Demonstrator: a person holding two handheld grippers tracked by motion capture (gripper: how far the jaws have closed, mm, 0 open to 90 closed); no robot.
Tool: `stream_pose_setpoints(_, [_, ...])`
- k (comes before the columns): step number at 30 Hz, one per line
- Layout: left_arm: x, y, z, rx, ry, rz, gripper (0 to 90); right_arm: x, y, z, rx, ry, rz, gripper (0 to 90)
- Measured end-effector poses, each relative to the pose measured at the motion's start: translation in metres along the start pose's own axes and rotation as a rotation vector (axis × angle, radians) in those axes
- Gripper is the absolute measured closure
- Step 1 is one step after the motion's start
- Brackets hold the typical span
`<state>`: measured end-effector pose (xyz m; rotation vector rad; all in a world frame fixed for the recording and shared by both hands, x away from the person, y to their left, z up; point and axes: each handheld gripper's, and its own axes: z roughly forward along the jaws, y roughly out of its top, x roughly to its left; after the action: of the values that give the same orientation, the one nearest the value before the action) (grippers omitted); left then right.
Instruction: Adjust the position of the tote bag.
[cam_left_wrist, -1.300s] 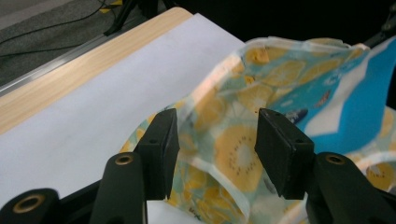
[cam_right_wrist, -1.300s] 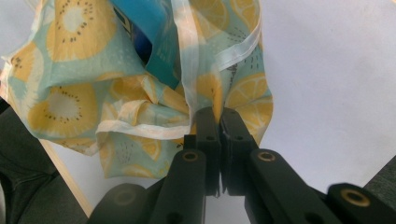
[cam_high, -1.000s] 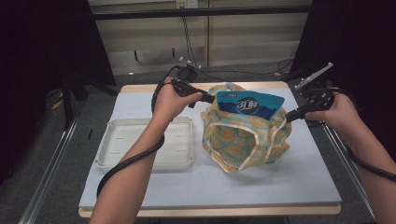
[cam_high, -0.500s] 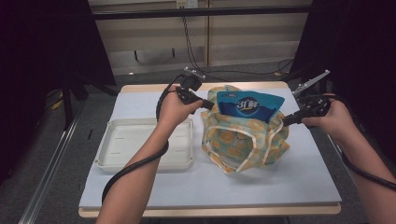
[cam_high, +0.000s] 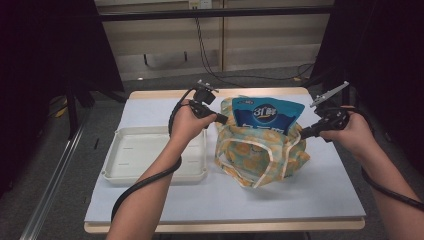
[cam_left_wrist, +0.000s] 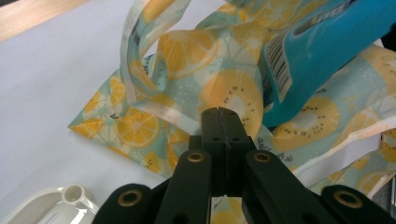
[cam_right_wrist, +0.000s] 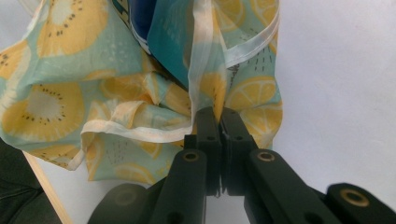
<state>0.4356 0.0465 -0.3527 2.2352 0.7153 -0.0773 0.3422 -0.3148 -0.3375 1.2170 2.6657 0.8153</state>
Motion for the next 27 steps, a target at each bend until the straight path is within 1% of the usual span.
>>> stream_pose_setpoints(1, [0.001,-0.001,0.001,-0.003,-0.002,-0.001,90.0,0.001,0.000,0.001,0.001,0.006,0.008,88.3])
stream_pose_setpoints(2, [0.002,-0.002,0.002,-0.004,0.000,-0.003,90.0,0.000,-0.001,0.002,0.001,0.002,0.003,88.2])
stream_pose_setpoints(4, [0.004,-0.003,0.005,-0.008,0.012,-0.013,90.0,-0.001,-0.003,0.004,0.002,0.002,0.009,88.2])
stream_pose_setpoints(6, [0.006,-0.005,0.007,0.001,0.020,-0.020,90.0,-0.002,-0.005,0.007,-0.004,0.002,0.014,88.3])
stream_pose_setpoints(7, [0.007,-0.006,0.009,0.000,0.018,-0.021,90.0,-0.003,-0.006,0.008,-0.002,0.006,0.020,88.2])
stream_pose_setpoints(8, [0.008,-0.007,0.010,0.003,0.021,-0.014,90.0,-0.003,-0.007,0.010,-0.001,0.004,0.024,88.2])
stream_pose_setpoints(9, [0.008,-0.008,0.011,0.002,0.021,-0.027,90.0,-0.004,-0.008,0.012,0.000,0.002,0.025,88.3])
stream_pose_setpoints(10, [0.009,-0.009,0.013,0.008,0.021,-0.021,90.0,-0.005,-0.009,0.013,-0.003,0.002,0.023,88.3])
stream_pose_setpoints(11, [0.009,-0.010,0.014,0.000,0.019,-0.030,90.0,-0.005,-0.010,0.016,0.001,0.003,0.022,88.3])
stream_pose_setpoints(12, [0.010,-0.011,0.014,0.008,0.019,-0.026,90.0,-0.005,-0.011,0.017,0.000,0.004,0.017,88.2])
stream_pose_setpoints(13, [0.010,-0.012,0.015,0.011,0.019,-0.023,90.0,-0.005,-0.011,0.018,0.002,0.002,0.025,88.2])
stream_pose_setpoints(14, [0.010,-0.013,0.016,0.004,0.023,-0.033,90.0,-0.005,-0.011,0.020,0.002,0.002,0.019,88.2])
stream_pose_setpoints(16, [0.011,-0.015,0.017,0.001,0.020,-0.029,90.0,-0.004,-0.012,0.023,0.001,0.005,0.016,88.1])
stream_pose_setpoints(17, [0.011,-0.016,0.017,0.008,0.024,-0.025,90.0,-0.004,-0.013,0.025,0.004,0.004,0.019,88.0])
stream_pose_setpoints(18, [0.010,-0.016,0.017,0.004,0.028,-0.031,90.0,-0.004,-0.014,0.027,0.010,0.000,0.021,87.9])
stream_pose_setpoints(20, [0.010,-0.019,0.016,0.005,0.025,-0.027,90.0,-0.004,-0.016,0.031,0.008,0.004,0.027,87.8])
stream_pose_setpoints(21, [0.008,-0.020,0.015,-0.016,0.022,-0.033,90.0,-0.005,-0.017,0.032,0.009,0.007,0.025,87.8])
stream_pose_setpoints(22, [0.009,-0.020,0.012,-0.009,0.022,-0.017,90.0,-0.004,-0.018,0.034,0.008,0.010,0.031,87.8])
stream_pose_setpoints(24, [0.008,-0.020,0.009,-0.032,0.011,-0.018,90.0,-0.004,-0.019,0.034,0.015,0.015,0.034,87.8])
stream_pose_setpoints(25, [0.005,-0.020,0.009,-0.065,-0.003,-0.036,90.0,-0.004,-0.019,0.034,0.018,0.016,0.040,87.7])
stream_pose_setpoints(26, [0.003,-0.020,0.007,-0.071,-0.012,-0.037,89.1,-0.004,-0.019,0.033,0.014,0.015,0.030,87.7])
stream_pose_setpoints(27, [0.002,-0.019,0.005,-0.070,-0.018,-0.024,84.6,-0.004,-0.019,0.032,0.017,0.015,0.033,87.6])
